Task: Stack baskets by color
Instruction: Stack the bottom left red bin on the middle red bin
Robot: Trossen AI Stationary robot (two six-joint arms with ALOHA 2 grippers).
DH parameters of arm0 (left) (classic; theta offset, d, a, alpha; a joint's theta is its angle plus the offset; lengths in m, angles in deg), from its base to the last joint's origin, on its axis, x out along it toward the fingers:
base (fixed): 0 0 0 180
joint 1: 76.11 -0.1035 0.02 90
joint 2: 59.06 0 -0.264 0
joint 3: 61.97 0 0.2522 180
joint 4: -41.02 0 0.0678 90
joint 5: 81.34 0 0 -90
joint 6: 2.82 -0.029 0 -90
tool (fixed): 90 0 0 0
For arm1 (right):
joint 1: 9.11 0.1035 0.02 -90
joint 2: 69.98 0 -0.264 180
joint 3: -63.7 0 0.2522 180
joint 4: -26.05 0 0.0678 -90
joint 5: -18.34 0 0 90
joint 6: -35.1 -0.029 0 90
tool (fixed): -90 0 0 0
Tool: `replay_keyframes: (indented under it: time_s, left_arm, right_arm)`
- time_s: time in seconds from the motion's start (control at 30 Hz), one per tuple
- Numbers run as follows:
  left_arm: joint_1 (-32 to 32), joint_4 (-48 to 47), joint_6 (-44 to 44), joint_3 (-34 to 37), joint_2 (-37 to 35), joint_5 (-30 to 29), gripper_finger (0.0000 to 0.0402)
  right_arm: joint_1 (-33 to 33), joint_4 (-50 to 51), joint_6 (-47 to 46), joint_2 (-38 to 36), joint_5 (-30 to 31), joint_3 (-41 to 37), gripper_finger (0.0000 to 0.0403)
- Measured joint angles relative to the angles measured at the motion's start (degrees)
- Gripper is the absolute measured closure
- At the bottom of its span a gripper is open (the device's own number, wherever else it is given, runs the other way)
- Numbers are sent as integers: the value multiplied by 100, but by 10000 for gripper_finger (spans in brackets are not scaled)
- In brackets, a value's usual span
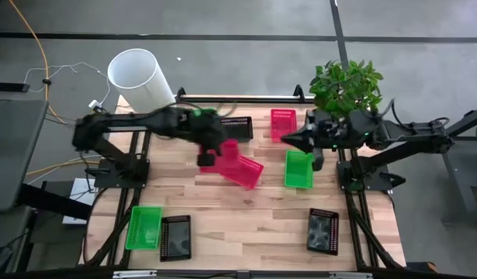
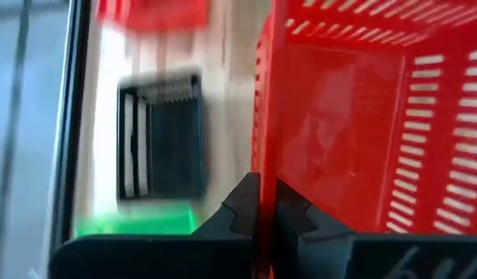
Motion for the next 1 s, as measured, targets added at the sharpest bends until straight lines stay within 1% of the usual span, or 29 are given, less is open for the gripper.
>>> replay_keyframes:
  time_s: [0.13,0.27,0.47,0.6,0.73,0.87,1.0]
  left_arm:
    - [137,460,-777,-458,866,49,401]
    - [262,498,-1331,-875,1607,48,401]
    - [327,505,-1793,-1192,2311,67,401]
    - [307,338,-2028,-1210,2502,242,401]
    - [284,37,-2196,-1213,2537,262,401]
    - [227,-339,-2215,-1212,2533,318,401]
    - [146,-724,-2061,-1212,2529,607,401]
  right_arm:
    - [0,-230,178,-73,193,0,402]
    - [0,-200,221,-67,285,0,402]
    - [0,-162,221,-18,287,0,402]
    - [0,-162,209,-18,289,0,402]
    - [0,-162,207,-16,290,0,402]
    - [0,-160,221,-16,292,0,402]
    - [0,-120,226,-16,292,0,402]
